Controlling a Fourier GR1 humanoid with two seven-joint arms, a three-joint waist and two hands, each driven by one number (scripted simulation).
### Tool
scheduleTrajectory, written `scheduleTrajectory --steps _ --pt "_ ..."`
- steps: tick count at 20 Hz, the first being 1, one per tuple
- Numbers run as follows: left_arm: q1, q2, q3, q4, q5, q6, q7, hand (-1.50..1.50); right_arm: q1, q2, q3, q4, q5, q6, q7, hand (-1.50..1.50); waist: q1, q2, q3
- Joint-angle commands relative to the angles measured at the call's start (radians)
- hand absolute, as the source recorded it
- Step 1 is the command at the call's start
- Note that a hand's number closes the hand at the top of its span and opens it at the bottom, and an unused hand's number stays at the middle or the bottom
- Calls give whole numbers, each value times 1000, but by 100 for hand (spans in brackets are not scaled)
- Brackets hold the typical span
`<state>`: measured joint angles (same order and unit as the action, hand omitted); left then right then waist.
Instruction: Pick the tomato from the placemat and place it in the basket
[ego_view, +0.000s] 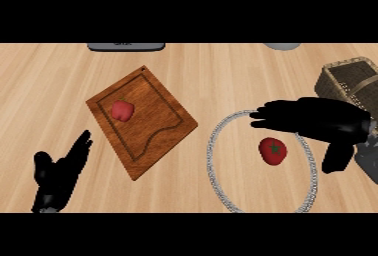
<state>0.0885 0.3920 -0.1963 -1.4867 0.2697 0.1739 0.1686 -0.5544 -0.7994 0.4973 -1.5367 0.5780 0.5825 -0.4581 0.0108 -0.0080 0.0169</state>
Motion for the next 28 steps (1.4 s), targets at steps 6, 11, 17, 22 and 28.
scheduleTrajectory --steps 6,11,17,22,28 --pt "21 -44 -21 71 -31 29 76 0 49 80 12 70 87 -85 -60 -150 -7 10 -17" --pt "67 -17 6 40 -7 -22 54 0 54 130 31 66 126 -69 -18 -150 -3 8 -17" --pt "64 -17 31 66 4 -40 54 0 67 125 95 103 252 -104 -10 -150 -2 9 -17" --pt "7 -52 14 84 -34 -13 79 0 16 175 63 233 274 -125 -55 -150 0 13 -17" --pt "26 -51 23 97 -51 -26 59 0 48 190 66 222 307 -142 -73 -150 -6 10 -17"
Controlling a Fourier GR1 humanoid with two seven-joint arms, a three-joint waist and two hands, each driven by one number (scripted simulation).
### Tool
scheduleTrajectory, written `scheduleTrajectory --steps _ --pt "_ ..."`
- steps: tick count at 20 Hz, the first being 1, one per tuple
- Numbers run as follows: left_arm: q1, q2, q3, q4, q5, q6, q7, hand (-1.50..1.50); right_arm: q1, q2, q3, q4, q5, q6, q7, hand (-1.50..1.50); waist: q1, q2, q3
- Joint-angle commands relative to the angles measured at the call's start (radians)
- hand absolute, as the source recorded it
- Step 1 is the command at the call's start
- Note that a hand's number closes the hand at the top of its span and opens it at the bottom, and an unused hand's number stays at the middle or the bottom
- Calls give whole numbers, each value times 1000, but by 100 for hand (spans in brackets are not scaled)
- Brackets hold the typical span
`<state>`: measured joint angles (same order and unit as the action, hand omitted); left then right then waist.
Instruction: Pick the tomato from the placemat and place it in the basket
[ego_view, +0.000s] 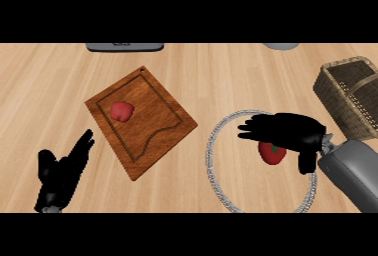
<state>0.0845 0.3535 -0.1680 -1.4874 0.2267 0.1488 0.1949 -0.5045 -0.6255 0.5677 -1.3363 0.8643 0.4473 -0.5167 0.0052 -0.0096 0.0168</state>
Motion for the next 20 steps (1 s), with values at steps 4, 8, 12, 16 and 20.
scheduleTrajectory --steps 4,8,12,16,20 --pt "33 -45 -24 77 -27 34 65 0 26 30 3 28 42 -34 -24 -150 -5 11 -17" --pt "49 7 32 89 21 -51 32 0 56 72 13 90 88 -101 -23 150 -1 12 -17" --pt "53 -5 11 52 0 -41 55 0 12 57 -3 136 135 -218 -130 150 7 13 -16" --pt "1 -43 12 136 -16 -27 42 0 0 54 7 128 172 -247 -160 150 -4 15 -17" --pt "23 -48 12 101 -30 -20 41 0 22 86 -2 145 185 -273 -160 150 -2 13 -17"
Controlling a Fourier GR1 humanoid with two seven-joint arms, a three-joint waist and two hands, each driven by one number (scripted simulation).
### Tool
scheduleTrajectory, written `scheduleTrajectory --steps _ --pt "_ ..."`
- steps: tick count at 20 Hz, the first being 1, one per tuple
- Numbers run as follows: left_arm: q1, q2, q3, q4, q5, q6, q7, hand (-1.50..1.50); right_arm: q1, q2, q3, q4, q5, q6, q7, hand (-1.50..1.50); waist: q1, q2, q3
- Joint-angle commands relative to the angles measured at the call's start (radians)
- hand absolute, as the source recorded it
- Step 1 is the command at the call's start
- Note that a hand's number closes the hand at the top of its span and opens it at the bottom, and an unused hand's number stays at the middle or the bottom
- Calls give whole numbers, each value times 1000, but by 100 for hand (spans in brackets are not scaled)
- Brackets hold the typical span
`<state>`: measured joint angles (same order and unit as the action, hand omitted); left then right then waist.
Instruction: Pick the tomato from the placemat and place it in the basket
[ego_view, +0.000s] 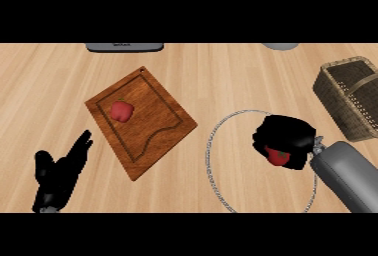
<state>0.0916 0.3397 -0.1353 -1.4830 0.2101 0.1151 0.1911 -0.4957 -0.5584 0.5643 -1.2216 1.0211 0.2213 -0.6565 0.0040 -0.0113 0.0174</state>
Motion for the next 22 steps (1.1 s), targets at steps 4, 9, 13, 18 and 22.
scheduleTrajectory --steps 4,9,13,18,22 --pt "82 3 28 44 16 18 63 0 139 -4 -96 -139 -27 59 243 150 -64 -7 -20" --pt "139 -5 55 19 16 58 54 0 289 -2 -196 -303 -65 91 486 150 -138 -25 -23" --pt "191 -7 38 -24 11 55 56 0 342 89 -302 -509 -221 134 586 150 -143 -28 -22" --pt "197 -7 54 -29 20 58 58 0 412 301 -460 -653 -526 91 636 150 -169 -21 -19" --pt "207 4 60 -35 26 41 58 0 368 330 -574 -865 -644 120 815 150 -134 -19 -24"
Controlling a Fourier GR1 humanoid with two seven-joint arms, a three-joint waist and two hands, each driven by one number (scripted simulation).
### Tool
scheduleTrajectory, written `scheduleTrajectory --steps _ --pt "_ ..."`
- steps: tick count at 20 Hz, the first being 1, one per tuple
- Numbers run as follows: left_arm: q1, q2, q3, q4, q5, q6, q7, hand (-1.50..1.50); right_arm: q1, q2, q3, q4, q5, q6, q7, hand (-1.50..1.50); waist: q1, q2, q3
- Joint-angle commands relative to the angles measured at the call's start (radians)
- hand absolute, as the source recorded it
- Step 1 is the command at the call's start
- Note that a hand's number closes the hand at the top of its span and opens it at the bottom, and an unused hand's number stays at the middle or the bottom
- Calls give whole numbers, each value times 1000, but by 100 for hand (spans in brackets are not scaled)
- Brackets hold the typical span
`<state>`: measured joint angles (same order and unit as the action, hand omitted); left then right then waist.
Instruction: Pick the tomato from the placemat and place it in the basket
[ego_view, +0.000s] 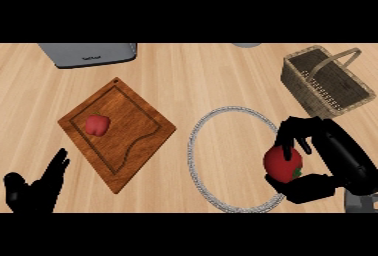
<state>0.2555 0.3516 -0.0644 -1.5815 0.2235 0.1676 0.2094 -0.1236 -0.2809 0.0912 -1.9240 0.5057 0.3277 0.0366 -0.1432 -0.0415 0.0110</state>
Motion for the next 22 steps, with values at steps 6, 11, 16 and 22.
scheduleTrajectory --steps 6,11,16,22 --pt "51 3 -17 65 11 -43 22 0 -114 -9 -297 -357 -260 54 455 150 57 18 -20" --pt "-22 -21 -48 72 -9 -30 59 0 -295 -109 -463 -335 -398 54 703 150 85 30 -18" --pt "-54 13 -32 88 -9 -62 67 0 -504 -298 -579 -210 -553 95 907 150 113 32 -16" --pt "-123 -35 -62 121 -30 -46 78 0 -700 -527 -639 93 -660 158 937 150 134 43 -14"
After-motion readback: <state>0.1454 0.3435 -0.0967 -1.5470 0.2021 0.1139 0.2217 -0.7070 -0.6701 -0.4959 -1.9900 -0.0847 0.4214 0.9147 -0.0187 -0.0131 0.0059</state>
